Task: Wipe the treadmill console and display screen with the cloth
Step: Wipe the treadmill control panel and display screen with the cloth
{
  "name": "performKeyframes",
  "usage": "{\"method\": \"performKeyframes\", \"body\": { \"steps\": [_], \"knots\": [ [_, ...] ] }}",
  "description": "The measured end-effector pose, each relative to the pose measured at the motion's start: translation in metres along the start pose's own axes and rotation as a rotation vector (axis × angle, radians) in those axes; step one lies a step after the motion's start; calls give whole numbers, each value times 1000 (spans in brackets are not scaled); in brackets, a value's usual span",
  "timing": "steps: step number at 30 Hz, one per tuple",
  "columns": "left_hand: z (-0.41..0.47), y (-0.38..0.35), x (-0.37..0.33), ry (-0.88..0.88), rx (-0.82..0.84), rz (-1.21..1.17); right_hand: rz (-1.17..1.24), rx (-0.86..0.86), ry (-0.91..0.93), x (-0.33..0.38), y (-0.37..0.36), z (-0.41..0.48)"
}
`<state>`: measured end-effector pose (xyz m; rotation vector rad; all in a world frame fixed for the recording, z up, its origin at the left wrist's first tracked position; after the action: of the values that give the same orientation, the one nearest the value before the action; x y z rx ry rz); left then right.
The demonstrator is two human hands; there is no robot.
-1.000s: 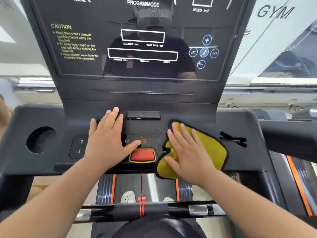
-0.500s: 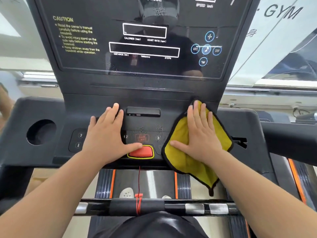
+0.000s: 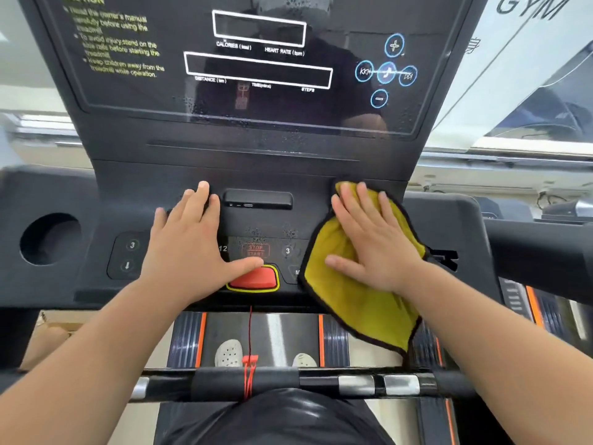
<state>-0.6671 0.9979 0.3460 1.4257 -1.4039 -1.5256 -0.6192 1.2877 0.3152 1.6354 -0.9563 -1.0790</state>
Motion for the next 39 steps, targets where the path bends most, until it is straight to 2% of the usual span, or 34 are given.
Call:
{"method": "performKeyframes", "body": {
  "steps": [3,8,11,15,19,23,29,31,35,39],
  "knots": [
    [0,-2,-1,1,-6,-2,-68,15,22,9,-2,0],
    [-1,-7,-1,3,1,18,-165,-78,307,47,-15,-56],
    [-1,-7,-2,7,1,7,-120,-98,382,44,-16,-65],
    [-1,-8,-2,5,9,16,-48,-32,320,13,-8,-19],
    [1,-7,-4,7,5,5,-126,-24,242,-9,1,14],
    [1,-7,-3,8,19,26,-119,-41,197,15,-4,-6],
    [1,-7,-2,15,10,10,-28,-65,321,54,-14,-72],
    [1,-7,-1,17,9,2,26,-49,271,44,-13,-62],
    [2,-6,-2,13,-2,0,28,43,2,26,-5,-17],
    [2,-8,-3,17,1,17,95,42,-189,48,6,-1]
  ]
}}
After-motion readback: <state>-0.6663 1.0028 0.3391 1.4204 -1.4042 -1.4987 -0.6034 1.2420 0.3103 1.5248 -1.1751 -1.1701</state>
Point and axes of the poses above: each hand's wrist, its own z-axis towards the middle knuckle, its own y-axis out of the back of the hand, x = y × z, the point moved 4 cm from there along z, towards the middle knuckle, and after that the axes turned 15 degrees about -z, right-handed, at the moved point
